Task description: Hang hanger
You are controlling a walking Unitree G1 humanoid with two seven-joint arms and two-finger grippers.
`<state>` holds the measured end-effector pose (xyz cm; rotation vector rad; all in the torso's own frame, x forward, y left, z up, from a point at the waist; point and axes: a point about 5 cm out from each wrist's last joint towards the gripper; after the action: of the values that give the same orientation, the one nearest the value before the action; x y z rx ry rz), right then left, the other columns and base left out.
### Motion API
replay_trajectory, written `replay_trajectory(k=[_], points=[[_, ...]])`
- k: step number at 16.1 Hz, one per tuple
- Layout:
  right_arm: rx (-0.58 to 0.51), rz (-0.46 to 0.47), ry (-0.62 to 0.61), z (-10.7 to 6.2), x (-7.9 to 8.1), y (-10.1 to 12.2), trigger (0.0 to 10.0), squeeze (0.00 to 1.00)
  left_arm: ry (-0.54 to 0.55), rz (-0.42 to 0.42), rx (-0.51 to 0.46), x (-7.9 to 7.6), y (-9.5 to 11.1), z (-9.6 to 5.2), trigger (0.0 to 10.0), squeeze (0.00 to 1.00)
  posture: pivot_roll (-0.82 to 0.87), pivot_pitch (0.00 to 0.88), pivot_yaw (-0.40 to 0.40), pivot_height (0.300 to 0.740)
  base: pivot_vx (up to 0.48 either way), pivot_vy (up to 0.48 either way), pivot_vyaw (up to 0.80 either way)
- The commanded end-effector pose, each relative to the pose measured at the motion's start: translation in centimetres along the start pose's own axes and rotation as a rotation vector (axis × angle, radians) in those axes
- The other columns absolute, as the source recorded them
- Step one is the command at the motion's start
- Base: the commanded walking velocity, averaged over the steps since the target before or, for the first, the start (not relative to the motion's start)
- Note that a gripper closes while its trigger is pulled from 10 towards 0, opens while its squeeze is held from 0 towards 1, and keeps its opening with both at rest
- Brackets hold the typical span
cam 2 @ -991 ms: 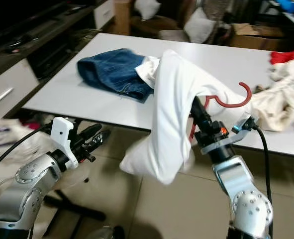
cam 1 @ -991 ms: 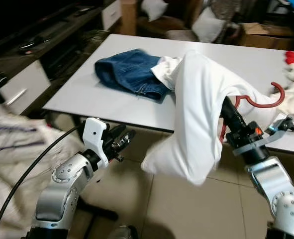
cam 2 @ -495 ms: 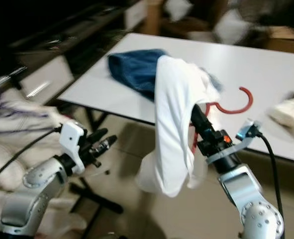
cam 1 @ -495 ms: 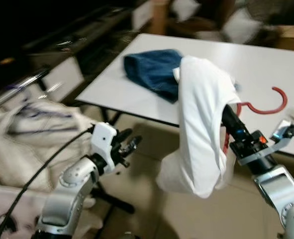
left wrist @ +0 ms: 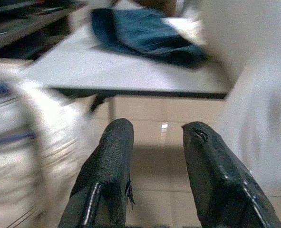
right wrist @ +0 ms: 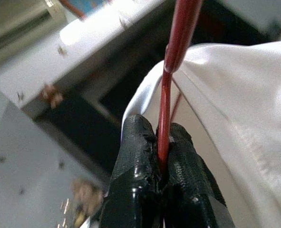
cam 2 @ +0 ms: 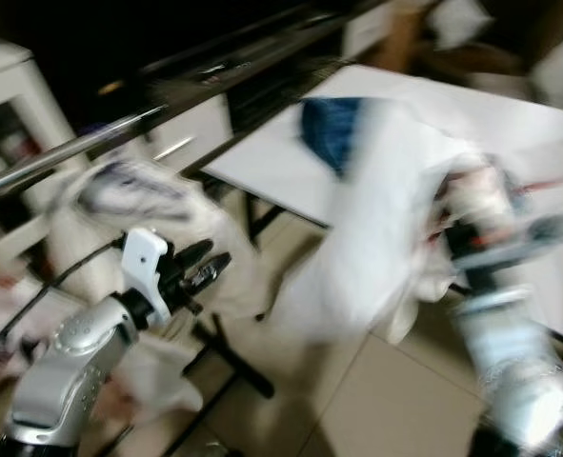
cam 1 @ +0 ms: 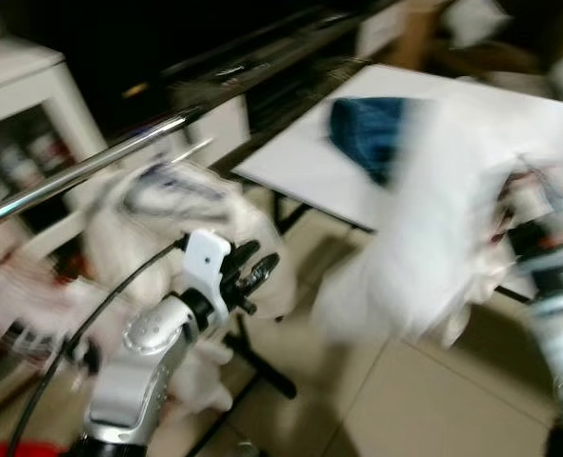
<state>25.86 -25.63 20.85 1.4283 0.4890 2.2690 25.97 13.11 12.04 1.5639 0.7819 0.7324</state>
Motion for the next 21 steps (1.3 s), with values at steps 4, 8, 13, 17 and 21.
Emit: replay_trajectory(k=[4,8,13,17,21], points=[[-0.147,-0.189,0.280,2.6,6.6,7.2,10.0,0.00,0.011,-0.025,0.014,0.2,-0.2,-0.3,10.0,0.00,-0.13,0.000,0.060,0.740,0.000,0.000,0.67],[0.092,-0.146,0.309,1.0,7.2,2.3,10.0,0.00,-0.017,-0.113,0.097,-0.1,-0.9,-0.6,10.0,0.00,-0.12,0.000,0.050,0.740,0.000,0.000,0.65],[0.163,-0.065,0.186,-2.0,5.5,-0.3,10.0,0.00,0.017,-0.100,0.029,-0.3,-0.6,-0.6,10.0,0.00,-0.13,0.000,0.044,0.740,0.000,0.000,0.64],[0.271,-0.062,0.052,-4.7,3.1,-2.7,10.0,0.00,0.012,-0.062,0.043,-1.0,-0.8,-0.5,10.0,0.00,-0.13,0.000,0.041,0.740,0.000,0.000,0.64],[0.328,-0.156,-0.092,-5.8,0.9,-3.9,10.0,0.00,0.043,-0.040,0.042,-0.7,-0.9,-0.5,10.0,0.00,-0.13,0.000,0.034,0.740,0.000,-0.284,0.67]])
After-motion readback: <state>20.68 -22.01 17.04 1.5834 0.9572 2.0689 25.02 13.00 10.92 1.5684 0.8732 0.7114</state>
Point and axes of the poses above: a point about 5 cm out from each wrist's last joint towards the gripper, its own z axis pointing out of the wrist towards the gripper, its own y axis along the axis of the wrist's last joint, x = y × z, and after that the axes turned 4 degrees about z, right-handed
